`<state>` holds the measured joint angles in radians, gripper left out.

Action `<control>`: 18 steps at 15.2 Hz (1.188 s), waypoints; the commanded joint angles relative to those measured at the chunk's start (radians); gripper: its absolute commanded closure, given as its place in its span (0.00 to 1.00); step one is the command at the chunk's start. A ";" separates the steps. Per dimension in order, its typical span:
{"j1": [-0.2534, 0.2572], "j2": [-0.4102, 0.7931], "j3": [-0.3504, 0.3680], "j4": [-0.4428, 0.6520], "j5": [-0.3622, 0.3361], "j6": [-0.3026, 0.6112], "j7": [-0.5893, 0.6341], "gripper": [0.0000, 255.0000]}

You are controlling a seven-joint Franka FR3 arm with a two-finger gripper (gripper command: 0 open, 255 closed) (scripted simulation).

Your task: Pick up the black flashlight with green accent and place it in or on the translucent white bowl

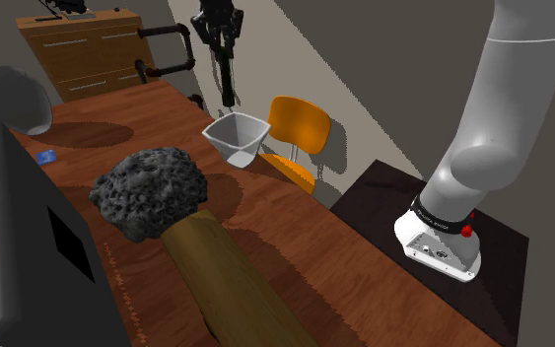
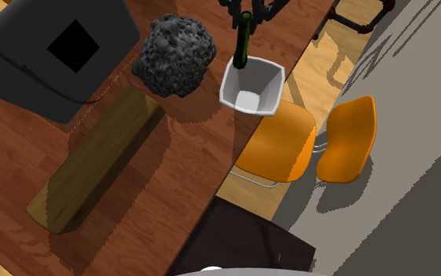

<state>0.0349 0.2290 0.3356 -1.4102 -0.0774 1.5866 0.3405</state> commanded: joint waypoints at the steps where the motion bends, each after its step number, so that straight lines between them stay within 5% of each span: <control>1: -0.017 0.036 -0.015 0.072 -0.009 -0.037 -0.038 1.00; 3: -0.034 0.068 -0.027 0.139 -0.017 -0.071 -0.072 1.00; 18: -0.052 0.033 -0.031 -0.114 -0.007 0.147 -0.073 1.00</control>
<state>-0.0151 0.2644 0.3048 -1.5080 -0.0854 1.7193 0.2687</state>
